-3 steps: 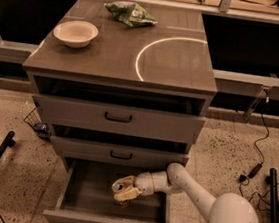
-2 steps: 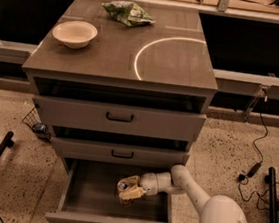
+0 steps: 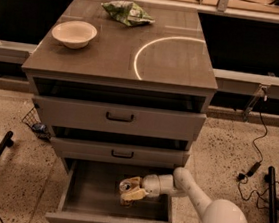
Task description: Place orange can into bottom drawer
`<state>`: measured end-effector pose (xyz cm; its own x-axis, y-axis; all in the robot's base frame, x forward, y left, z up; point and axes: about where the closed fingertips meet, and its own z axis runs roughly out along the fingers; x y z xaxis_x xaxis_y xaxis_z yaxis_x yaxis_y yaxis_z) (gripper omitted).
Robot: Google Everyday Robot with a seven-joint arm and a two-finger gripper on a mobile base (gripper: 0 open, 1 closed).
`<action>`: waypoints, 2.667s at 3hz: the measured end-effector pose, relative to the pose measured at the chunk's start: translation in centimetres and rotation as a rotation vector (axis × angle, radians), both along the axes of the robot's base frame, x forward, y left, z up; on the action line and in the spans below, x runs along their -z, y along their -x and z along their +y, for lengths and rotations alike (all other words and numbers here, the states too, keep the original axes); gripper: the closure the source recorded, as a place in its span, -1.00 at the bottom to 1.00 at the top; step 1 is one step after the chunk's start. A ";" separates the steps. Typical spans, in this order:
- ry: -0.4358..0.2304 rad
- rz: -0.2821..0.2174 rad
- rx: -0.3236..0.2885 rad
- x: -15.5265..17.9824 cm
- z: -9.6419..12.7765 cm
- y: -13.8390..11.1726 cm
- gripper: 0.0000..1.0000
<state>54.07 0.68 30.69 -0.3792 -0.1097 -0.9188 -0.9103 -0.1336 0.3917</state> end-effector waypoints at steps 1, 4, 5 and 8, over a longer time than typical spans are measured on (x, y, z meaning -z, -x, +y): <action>-0.026 0.007 0.023 -0.5 -2.2 1.7 1.00; -0.113 -0.026 0.063 -1.3 -5.9 4.5 1.00; -0.113 -0.046 0.073 -0.9 -5.7 4.0 1.00; -0.126 -0.221 0.125 4.4 -4.2 1.1 0.21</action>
Offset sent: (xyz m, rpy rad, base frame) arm -0.0608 -0.0910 0.0306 0.0681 -0.0207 -0.0958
